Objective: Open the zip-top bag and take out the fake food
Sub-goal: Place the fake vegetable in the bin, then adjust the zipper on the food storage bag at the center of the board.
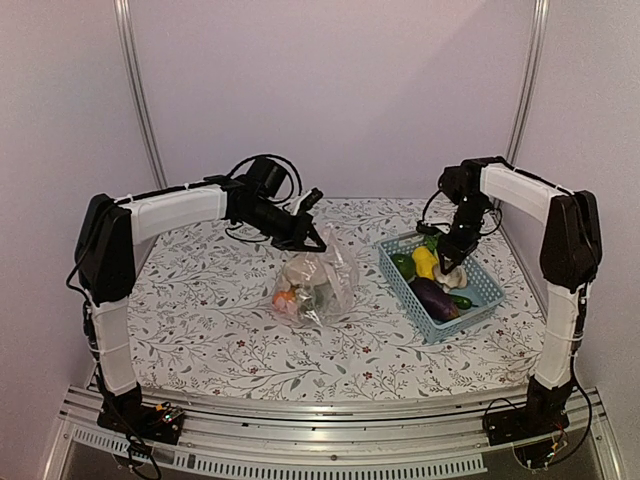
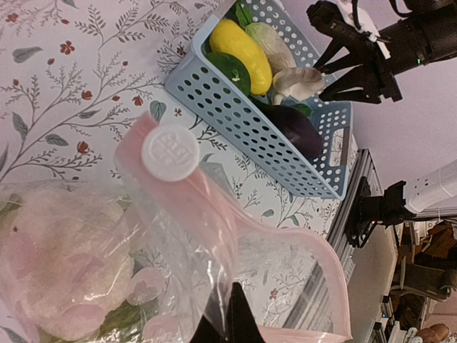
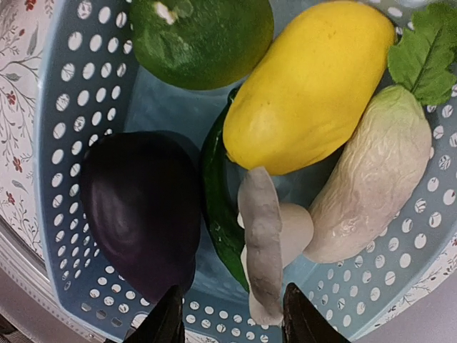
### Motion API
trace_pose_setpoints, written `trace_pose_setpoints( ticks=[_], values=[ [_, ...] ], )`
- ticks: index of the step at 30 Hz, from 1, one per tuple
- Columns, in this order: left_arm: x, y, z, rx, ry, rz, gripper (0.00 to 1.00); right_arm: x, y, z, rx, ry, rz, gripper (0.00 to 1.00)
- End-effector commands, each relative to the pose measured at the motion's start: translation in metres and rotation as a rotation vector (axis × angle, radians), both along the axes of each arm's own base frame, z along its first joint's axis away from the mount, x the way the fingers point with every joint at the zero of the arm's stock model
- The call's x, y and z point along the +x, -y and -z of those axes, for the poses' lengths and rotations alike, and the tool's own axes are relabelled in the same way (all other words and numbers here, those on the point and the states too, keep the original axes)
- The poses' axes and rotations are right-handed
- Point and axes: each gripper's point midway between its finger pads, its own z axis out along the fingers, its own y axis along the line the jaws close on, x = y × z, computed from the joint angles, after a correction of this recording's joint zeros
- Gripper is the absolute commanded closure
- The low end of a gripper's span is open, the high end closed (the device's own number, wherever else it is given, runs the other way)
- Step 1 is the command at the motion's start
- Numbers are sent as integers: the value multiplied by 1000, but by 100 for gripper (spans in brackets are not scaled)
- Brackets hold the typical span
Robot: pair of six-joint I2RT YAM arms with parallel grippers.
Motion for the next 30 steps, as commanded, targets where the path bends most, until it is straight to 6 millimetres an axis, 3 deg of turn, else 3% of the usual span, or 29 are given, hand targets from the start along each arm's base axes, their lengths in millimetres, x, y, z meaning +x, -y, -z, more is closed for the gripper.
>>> trace_pose_setpoints(
  ticks=[1, 5, 8, 10, 12, 15, 20, 24, 30],
  values=[
    [0, 0, -14, -16, 21, 2, 100, 15, -33, -66, 203, 148, 62, 49],
    [1, 0, -16, -27, 24, 3, 100, 2, -81, -86, 295, 235, -104, 48],
    [1, 0, -23, -40, 39, 1, 100, -19, -127, -102, 399, 317, -299, 50],
    [2, -2, -27, -36, 60, -13, 100, -36, -160, -127, 538, 349, -377, 51],
    [3, -3, -30, -41, 71, -16, 100, -47, -187, -151, 660, 352, -388, 51],
    [2, -2, -34, -58, 74, -22, 100, -60, -221, -163, 764, 249, -357, 53],
    [5, -4, -30, -53, 62, -47, 98, -58, -254, -124, 743, 123, -245, 64],
    [5, -2, -34, -87, 44, -64, 98, -50, -262, -103, 743, 66, -153, 68],
    [3, 6, -60, -254, 71, -81, 100, -35, -268, -82, 698, 59, -91, 71]
  ],
)
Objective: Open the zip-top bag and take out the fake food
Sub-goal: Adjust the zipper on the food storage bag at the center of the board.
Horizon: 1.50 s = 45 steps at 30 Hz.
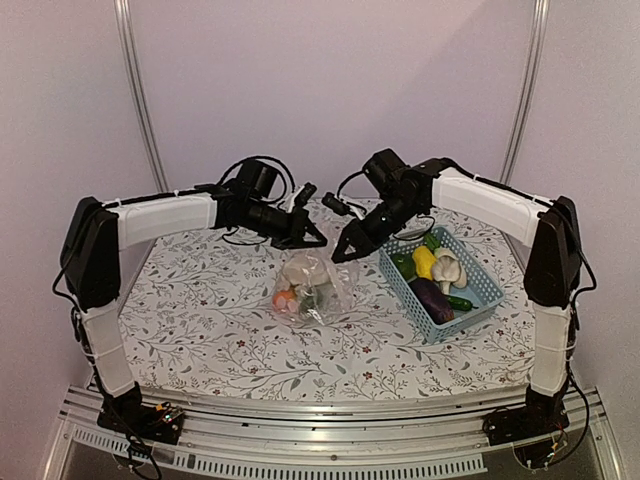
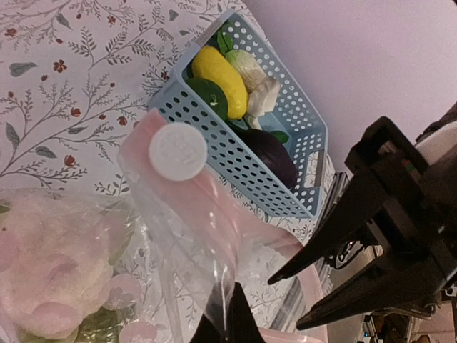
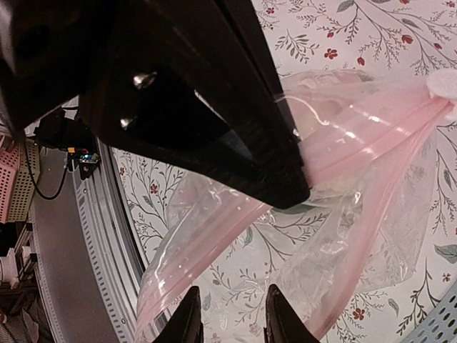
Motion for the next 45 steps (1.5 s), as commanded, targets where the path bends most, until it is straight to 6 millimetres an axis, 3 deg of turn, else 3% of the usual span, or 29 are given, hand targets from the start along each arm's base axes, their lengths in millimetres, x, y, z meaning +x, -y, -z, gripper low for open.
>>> trace_pose_setpoints(
  ticks=[1, 8, 12, 14, 18, 23, 31, 36, 45],
  values=[
    [4, 6, -46, -186, 66, -24, 100, 14, -5, 9, -17, -22, 77, 71],
    [2, 5, -73, -320, 99, -36, 100, 32, 8, 45, -144, 11, 146, 70],
    [3, 4, -83, -447, 51, -57, 100, 51, 12, 50, -186, 70, 222, 66],
    [7, 3, -81, -477, 20, -74, 100, 47, 2, 43, -135, 41, 191, 65],
    [19, -4, -57, -436, -44, -137, 100, 34, -12, 32, -47, -12, 125, 65],
    [29, -16, -42, -336, -28, -193, 100, 26, 0, 32, -75, 11, 122, 66],
    [33, -23, -40, -302, -1, -226, 100, 3, 9, 17, -75, 80, 55, 70],
    [32, -21, -50, -362, 4, -205, 100, -10, -1, 32, -83, 54, 2, 76],
    [25, -26, -89, -447, 145, -170, 100, 9, -15, 54, -127, -4, 42, 86]
  ],
)
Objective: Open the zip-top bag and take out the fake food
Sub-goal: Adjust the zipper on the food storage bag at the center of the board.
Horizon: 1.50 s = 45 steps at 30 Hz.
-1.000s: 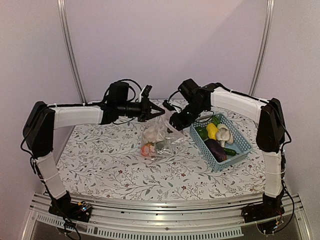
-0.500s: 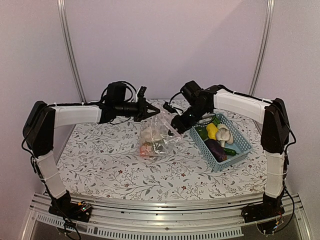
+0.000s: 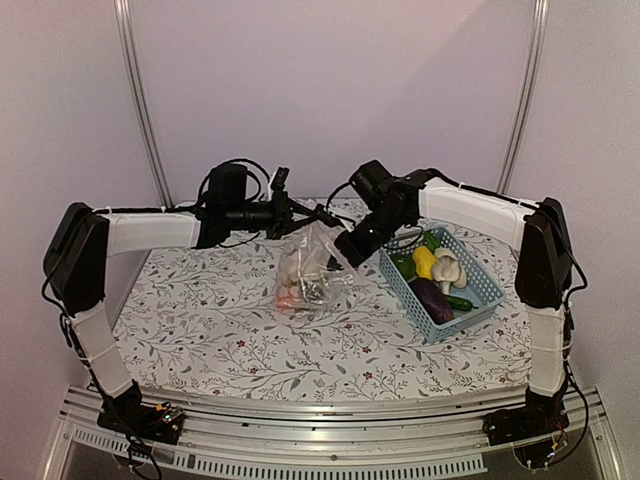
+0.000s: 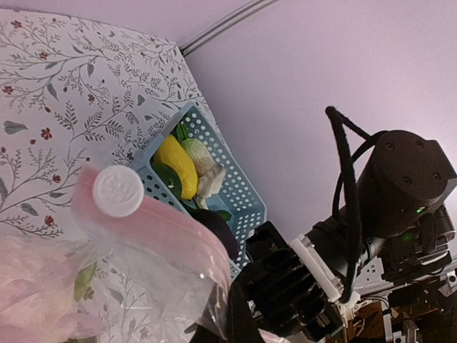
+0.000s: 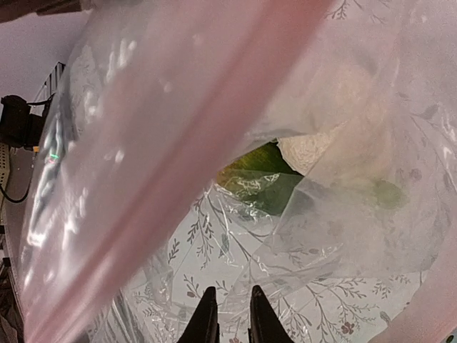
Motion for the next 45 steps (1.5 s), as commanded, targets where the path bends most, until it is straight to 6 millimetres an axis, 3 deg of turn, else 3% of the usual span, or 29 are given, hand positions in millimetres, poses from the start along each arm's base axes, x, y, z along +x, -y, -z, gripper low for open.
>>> trace_pose_setpoints(
  ticks=[1, 7, 13, 23, 30, 34, 35, 37, 40, 43, 45],
  values=[
    [-2, -14, -44, -75, 155, -19, 100, 6, -6, 19, -40, -53, 28, 87],
    [-4, -23, -62, -83, 234, -59, 100, 16, 0, 28, -74, -51, 67, 89],
    [-3, -20, -56, -85, 213, -50, 100, 13, 4, 30, -79, -65, 59, 89],
    [3, -21, -42, -51, 183, -68, 97, -7, -9, 6, 9, -57, -50, 89],
    [13, -30, -36, 92, 209, -95, 69, -14, -16, -4, 32, -49, -57, 89],
    [25, -69, -46, 305, 308, -223, 56, -18, -14, 7, -3, -51, -51, 88],
    [29, -84, -45, 379, 326, -284, 44, -19, -13, 12, -17, -53, -46, 88],
    [32, -112, -34, 494, 297, -371, 39, -22, -9, 19, -36, -60, -39, 88],
    [25, -142, 6, 553, 165, -418, 38, -24, -2, 20, -53, -42, -34, 89],
    [17, -153, 46, 569, 55, -408, 38, -26, 2, 17, -45, -15, -42, 88],
    [14, -148, 67, 567, -14, -373, 38, -27, 2, 9, -22, 2, -44, 88]
  ],
)
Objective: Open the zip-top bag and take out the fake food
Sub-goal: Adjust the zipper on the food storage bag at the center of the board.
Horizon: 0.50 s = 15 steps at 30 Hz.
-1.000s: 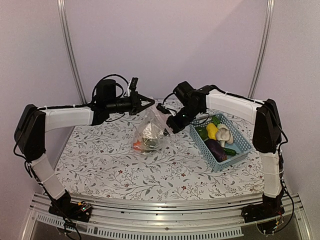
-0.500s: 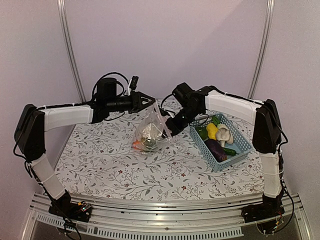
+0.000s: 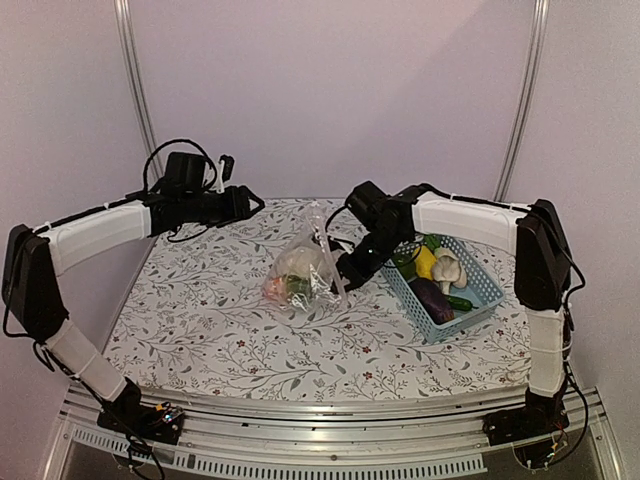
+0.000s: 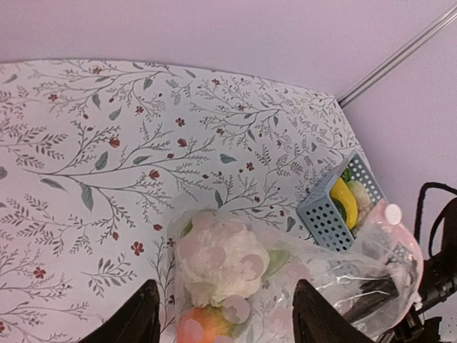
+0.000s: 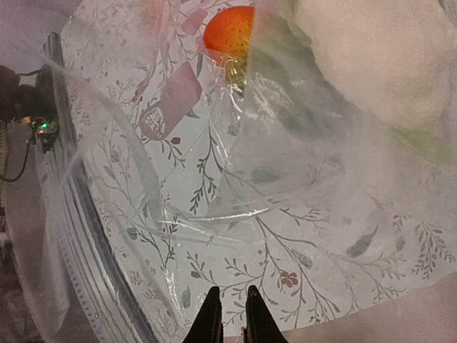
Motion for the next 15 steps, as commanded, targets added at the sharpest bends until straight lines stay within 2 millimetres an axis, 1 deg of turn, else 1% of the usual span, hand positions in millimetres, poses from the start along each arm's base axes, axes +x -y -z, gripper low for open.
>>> trace_pose_setpoints(
  ticks=[1, 4, 7, 10, 12, 13, 14, 15],
  values=[
    [-14, -12, 90, 69, -268, -22, 38, 0, 1, -30, 57, 89, -5, 88],
    [-13, -1, 117, 24, -351, -9, 38, -2, -2, -41, 100, 103, -11, 85],
    [-9, 2, 141, 13, -395, -26, 39, -9, -9, -54, 161, 86, -43, 83],
    [-12, 7, 160, -8, -428, -19, 42, -6, -14, -60, 176, 89, -43, 82],
    [-16, 11, 170, -17, -451, -9, 47, -3, -18, -56, 167, 83, -41, 82],
    [-18, 14, 173, -25, -457, 2, 48, 0, -19, -56, 161, 88, -36, 82],
    [-20, 17, 175, -35, -461, 15, 50, 4, -21, -50, 149, 81, -25, 82],
    [-23, 22, 177, -43, -465, 33, 51, 7, -23, -48, 144, 80, -21, 82]
  ],
)
